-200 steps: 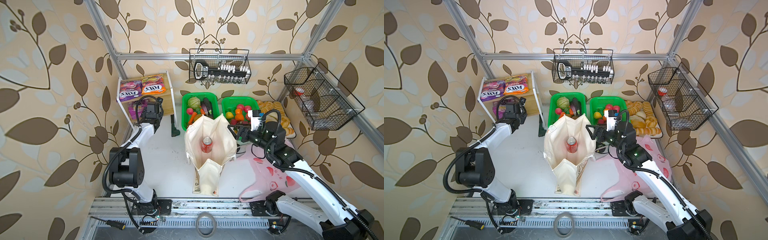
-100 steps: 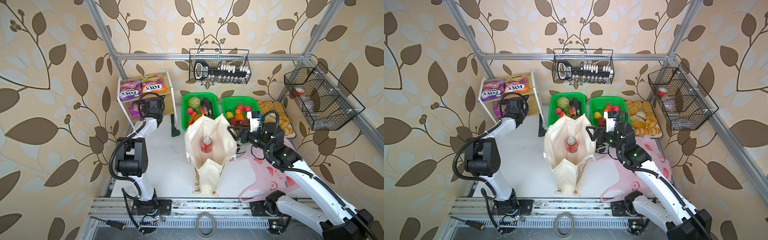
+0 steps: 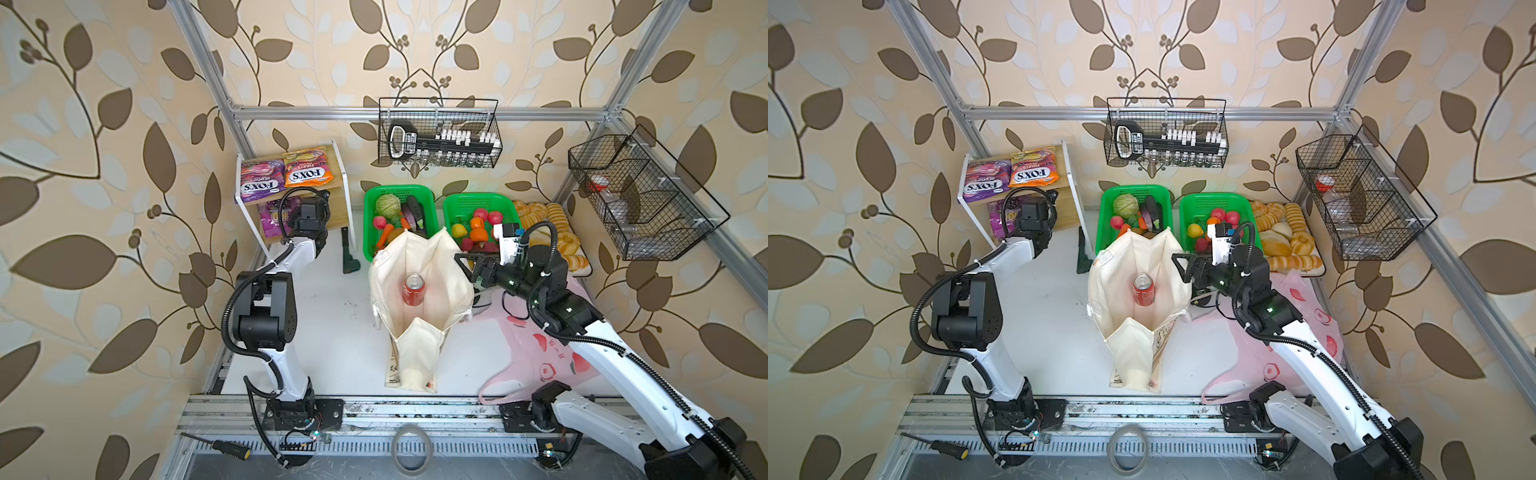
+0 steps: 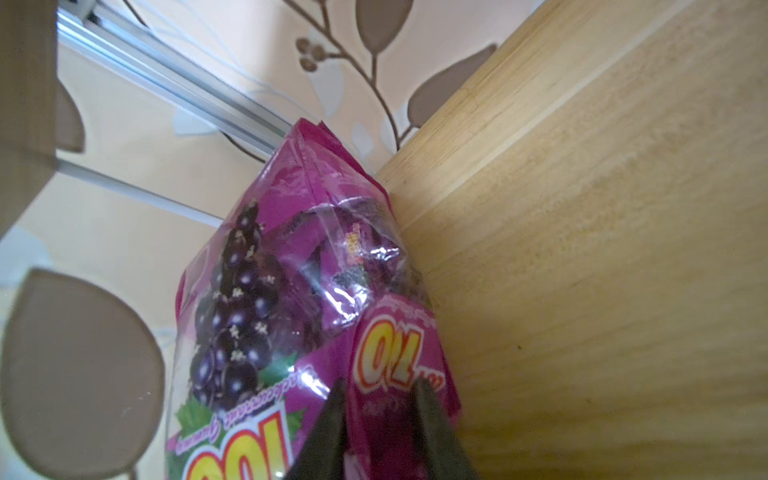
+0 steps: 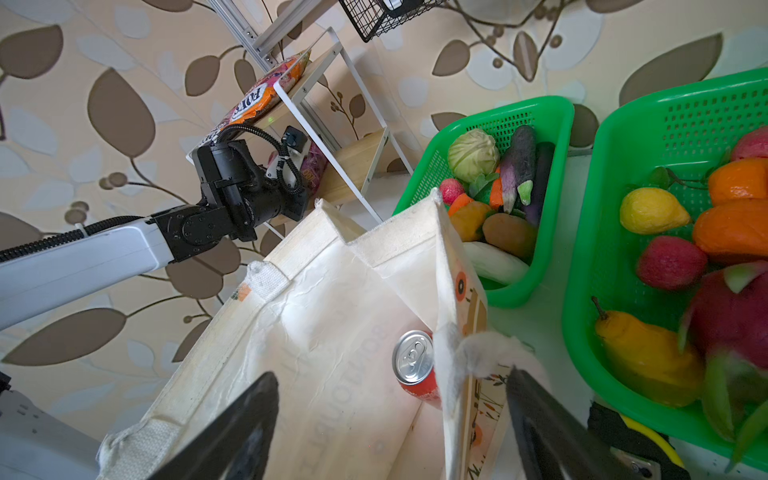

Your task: Place the mixed food into the grocery bags and tie them

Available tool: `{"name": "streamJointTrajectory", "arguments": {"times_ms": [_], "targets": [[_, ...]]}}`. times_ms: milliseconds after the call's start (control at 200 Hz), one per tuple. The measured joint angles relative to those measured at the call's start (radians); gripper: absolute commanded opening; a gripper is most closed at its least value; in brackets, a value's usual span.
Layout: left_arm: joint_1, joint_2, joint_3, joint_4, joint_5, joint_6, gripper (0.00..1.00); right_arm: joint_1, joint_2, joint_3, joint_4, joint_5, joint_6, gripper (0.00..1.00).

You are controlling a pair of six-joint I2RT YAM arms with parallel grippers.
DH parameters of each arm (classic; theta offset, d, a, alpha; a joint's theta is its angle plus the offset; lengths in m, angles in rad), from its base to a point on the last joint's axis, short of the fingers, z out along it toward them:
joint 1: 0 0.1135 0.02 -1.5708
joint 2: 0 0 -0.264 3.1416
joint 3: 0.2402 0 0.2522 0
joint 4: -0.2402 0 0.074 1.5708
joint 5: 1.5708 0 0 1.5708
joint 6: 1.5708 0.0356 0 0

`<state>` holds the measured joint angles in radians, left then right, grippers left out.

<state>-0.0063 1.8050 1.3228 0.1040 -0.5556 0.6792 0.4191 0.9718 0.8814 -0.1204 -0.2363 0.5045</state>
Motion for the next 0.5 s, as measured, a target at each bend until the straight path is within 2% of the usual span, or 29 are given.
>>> {"name": "streamJointTrajectory", "arguments": {"times_ms": [85,300,425,500], "targets": [[-0.001,-0.013,-0.010,0.000,0.006,0.006,0.08,-0.002,0.000,-0.001,-0.001,0.000,0.000,0.86],[-0.022,-0.080,-0.044,-0.062,0.032,-0.032,0.05,-0.002,0.000,-0.005,0.000,0.000,0.001,0.86],[-0.057,-0.146,-0.062,-0.153,0.058,-0.109,0.05,-0.002,0.000,-0.005,0.003,0.000,0.001,0.86],[-0.074,-0.189,-0.077,-0.203,0.081,-0.163,0.10,-0.002,0.002,-0.005,0.007,0.000,0.002,0.86]]}}
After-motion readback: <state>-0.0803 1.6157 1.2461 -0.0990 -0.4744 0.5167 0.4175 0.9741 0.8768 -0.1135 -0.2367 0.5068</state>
